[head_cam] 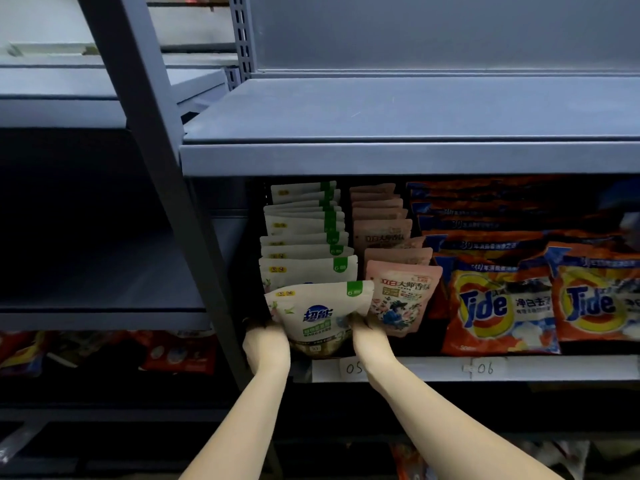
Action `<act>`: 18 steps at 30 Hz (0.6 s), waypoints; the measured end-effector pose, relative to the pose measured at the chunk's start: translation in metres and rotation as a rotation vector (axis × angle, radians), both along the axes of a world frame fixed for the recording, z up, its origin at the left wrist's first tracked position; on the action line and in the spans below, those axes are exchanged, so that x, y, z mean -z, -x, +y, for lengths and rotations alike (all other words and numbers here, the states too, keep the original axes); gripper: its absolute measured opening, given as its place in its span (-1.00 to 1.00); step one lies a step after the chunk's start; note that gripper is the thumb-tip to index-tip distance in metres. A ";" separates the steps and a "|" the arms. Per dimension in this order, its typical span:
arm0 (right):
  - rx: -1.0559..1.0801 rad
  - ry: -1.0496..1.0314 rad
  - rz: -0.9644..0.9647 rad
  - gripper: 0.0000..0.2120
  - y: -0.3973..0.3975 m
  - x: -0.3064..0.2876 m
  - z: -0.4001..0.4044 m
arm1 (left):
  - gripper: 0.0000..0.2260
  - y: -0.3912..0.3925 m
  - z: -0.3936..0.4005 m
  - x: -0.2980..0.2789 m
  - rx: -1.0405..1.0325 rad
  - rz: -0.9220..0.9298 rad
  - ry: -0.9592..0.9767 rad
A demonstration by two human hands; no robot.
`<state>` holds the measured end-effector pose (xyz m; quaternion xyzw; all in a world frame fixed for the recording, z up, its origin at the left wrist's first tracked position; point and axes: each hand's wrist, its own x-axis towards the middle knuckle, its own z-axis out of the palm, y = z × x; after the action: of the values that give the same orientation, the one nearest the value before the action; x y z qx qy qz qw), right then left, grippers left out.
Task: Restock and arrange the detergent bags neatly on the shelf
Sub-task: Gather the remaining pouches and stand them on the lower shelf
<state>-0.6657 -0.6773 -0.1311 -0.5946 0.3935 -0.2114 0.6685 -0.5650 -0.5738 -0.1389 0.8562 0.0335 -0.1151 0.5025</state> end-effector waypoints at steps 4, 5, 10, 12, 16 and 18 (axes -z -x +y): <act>-0.042 0.064 0.035 -0.78 -0.001 0.006 -0.002 | -0.79 0.006 0.007 0.002 0.005 0.039 0.049; -0.062 0.106 0.065 -0.76 -0.001 0.010 -0.003 | -0.84 0.005 0.007 0.005 0.046 0.092 0.078; -0.146 0.183 0.180 -0.72 -0.008 0.016 -0.007 | -0.55 -0.004 0.000 0.020 0.225 0.207 0.247; -0.169 0.207 0.227 -0.65 -0.014 0.019 -0.008 | -0.53 -0.010 -0.003 0.017 0.212 0.176 0.245; -0.199 0.255 0.317 -0.54 -0.021 0.022 -0.010 | -0.58 -0.016 -0.007 0.014 0.236 0.080 0.183; -0.197 0.263 0.336 -0.52 -0.023 0.021 -0.011 | -0.60 -0.016 -0.007 0.019 0.232 0.060 0.171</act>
<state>-0.6429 -0.6885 -0.1523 -0.7389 0.4081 -0.0925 0.5281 -0.5485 -0.5807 -0.1580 0.8046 -0.0607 -0.2002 0.5557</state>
